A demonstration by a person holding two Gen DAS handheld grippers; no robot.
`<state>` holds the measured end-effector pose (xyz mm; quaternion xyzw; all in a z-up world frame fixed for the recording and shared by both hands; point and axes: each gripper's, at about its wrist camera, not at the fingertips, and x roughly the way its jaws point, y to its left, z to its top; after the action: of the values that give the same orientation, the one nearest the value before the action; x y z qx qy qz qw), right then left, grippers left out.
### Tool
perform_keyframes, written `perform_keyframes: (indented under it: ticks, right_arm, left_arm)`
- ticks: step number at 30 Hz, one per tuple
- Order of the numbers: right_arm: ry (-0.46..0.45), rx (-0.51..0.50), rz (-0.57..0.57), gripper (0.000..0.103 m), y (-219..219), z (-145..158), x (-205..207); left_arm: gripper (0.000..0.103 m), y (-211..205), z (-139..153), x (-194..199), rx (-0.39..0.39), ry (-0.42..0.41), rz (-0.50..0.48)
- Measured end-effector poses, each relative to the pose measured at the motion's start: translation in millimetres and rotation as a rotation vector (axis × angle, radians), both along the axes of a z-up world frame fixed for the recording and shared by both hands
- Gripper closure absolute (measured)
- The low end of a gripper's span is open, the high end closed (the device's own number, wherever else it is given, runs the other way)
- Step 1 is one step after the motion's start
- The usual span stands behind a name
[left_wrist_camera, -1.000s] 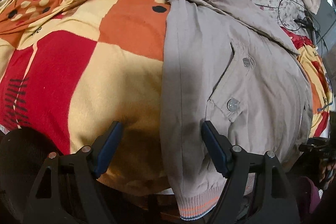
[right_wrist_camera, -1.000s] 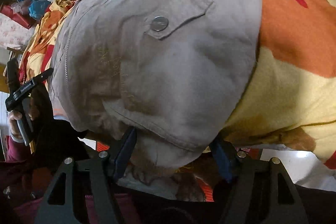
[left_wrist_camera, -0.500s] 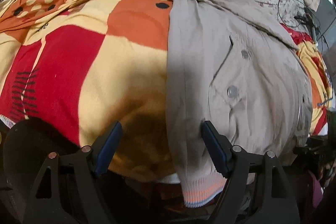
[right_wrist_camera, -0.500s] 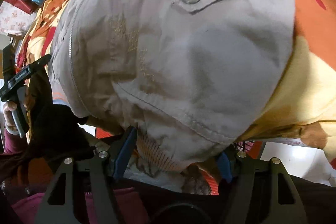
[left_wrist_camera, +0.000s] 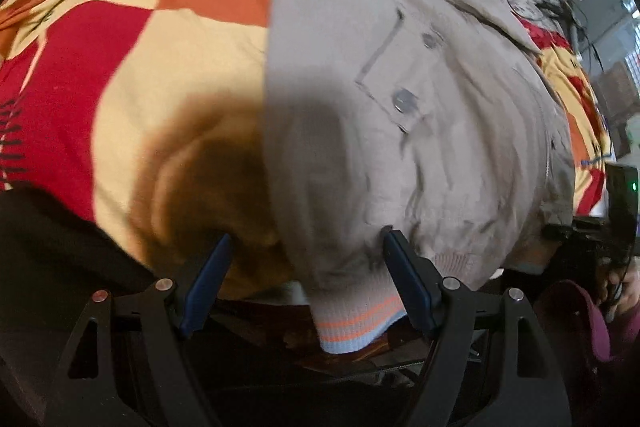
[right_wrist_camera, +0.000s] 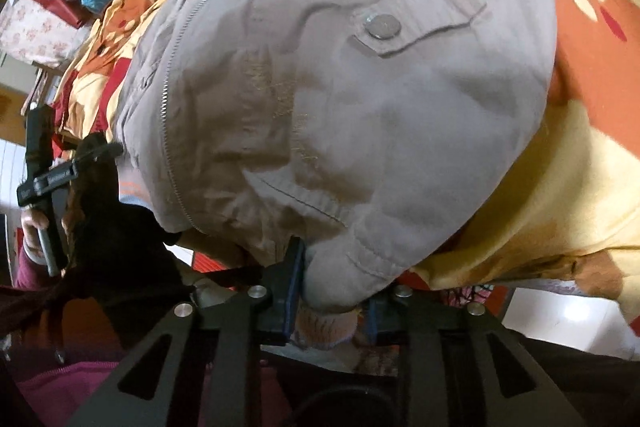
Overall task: Fold large clothes
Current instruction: 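Grasp the jacket hem with both grippers and lift it toward the collar, then carry the ribbed hem with both grippers over the body toward the collar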
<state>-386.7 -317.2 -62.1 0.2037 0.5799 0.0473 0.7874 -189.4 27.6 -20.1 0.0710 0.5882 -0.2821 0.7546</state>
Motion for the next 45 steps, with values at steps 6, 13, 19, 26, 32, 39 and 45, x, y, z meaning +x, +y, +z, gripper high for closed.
perform_keyframes:
  ticks: [6, 13, 19, 26, 32, 39, 45]
  right_arm:
    - [0.0, 0.009, 0.009, 0.066, 4, -2, 3]
    - [-0.124, 0.025, 0.026, 0.092, 6, 30, -8]
    - [-0.328, 0.137, -0.02, 0.094, -13, 87, -20]
    - [-0.522, 0.213, -0.125, 0.095, -44, 126, -2]
    - [-0.637, 0.238, -0.233, 0.095, -78, 142, 40]
    - [-0.638, 0.202, -0.334, 0.096, -118, 151, 89]
    - [-0.604, 0.189, -0.36, 0.096, -131, 142, 106]
  left_arm:
    - [0.032, -8, -5, -4, -0.009, 0.016, -0.024]
    - [0.09, -2, 26, -7, -0.128, 0.013, -0.078]
    - [0.09, 10, 81, 5, -0.286, -0.066, -0.049]
    - [0.09, -10, 126, 41, -0.355, -0.184, -0.004]
    - [0.091, -32, 148, 98, -0.374, -0.291, 0.061]
    - [0.091, -72, 147, 138, -0.299, -0.38, 0.087]
    - [0.091, -92, 139, 153, -0.253, -0.394, 0.083]
